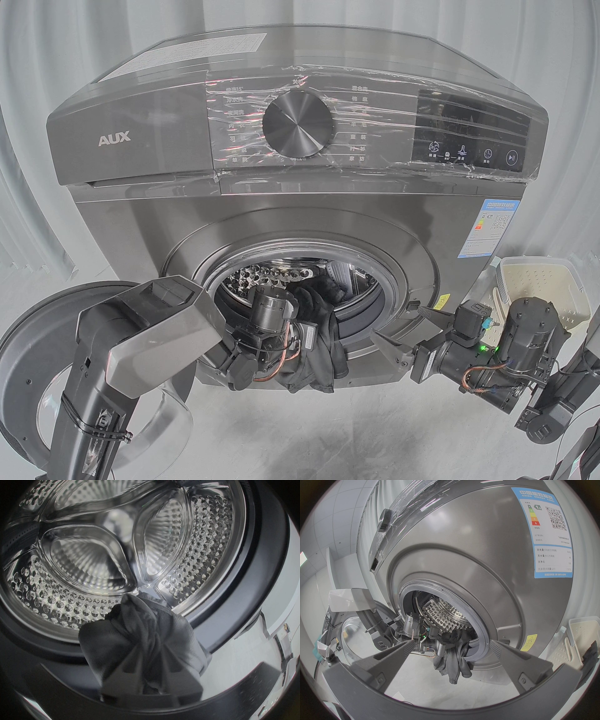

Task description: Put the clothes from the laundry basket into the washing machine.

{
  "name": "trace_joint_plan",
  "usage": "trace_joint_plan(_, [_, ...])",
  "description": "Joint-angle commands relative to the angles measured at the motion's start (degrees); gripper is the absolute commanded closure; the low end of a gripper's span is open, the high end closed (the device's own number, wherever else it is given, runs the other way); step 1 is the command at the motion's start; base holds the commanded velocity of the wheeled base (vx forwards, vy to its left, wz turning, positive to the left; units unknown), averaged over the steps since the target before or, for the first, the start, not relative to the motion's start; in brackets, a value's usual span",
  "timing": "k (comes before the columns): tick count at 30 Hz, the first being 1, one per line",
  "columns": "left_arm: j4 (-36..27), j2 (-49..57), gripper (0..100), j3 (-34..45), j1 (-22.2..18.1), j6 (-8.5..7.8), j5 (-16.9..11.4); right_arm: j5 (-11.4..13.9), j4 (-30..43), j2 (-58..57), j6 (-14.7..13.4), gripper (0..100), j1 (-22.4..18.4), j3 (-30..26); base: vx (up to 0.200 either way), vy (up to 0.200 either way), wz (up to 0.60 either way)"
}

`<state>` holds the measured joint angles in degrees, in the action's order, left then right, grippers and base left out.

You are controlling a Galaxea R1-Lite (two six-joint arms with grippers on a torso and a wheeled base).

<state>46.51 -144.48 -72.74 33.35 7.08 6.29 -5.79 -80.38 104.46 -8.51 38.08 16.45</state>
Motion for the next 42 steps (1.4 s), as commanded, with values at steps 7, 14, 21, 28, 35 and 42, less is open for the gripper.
trace_joint_plan(7, [6.3,-4.5,100,-16.6,-1.4,2.32,5.8,0.0,0.0,0.0,0.0,0,0.0,0.1,0.000,0.000,0.00])
trace_joint_plan(14, [6.4,-6.2,100,-19.9,-2.3,2.32,6.8,0.0,0.0,0.0,0.0,0,0.0,0.0,0.000,0.000,0.00])
trace_joint_plan(21, [6.4,-5.9,0,-19.7,-2.2,2.67,6.8,0.0,-0.1,0.0,0.0,0,0.0,0.1,0.000,0.000,0.00])
trace_joint_plan(28, [3.1,1.1,0,-8.2,0.0,4.96,4.3,0.1,-0.1,0.0,0.0,0,0.0,0.0,0.000,0.000,0.00])
trace_joint_plan(35, [-0.3,3.7,0,-0.1,0.7,4.61,-0.2,0.1,-0.1,0.0,0.0,0,0.0,0.0,0.000,0.000,0.00])
trace_joint_plan(42, [0.2,0.5,0,-0.7,0.7,4.26,-0.3,0.1,0.0,0.0,0.0,0,0.0,0.0,0.000,0.000,0.00])
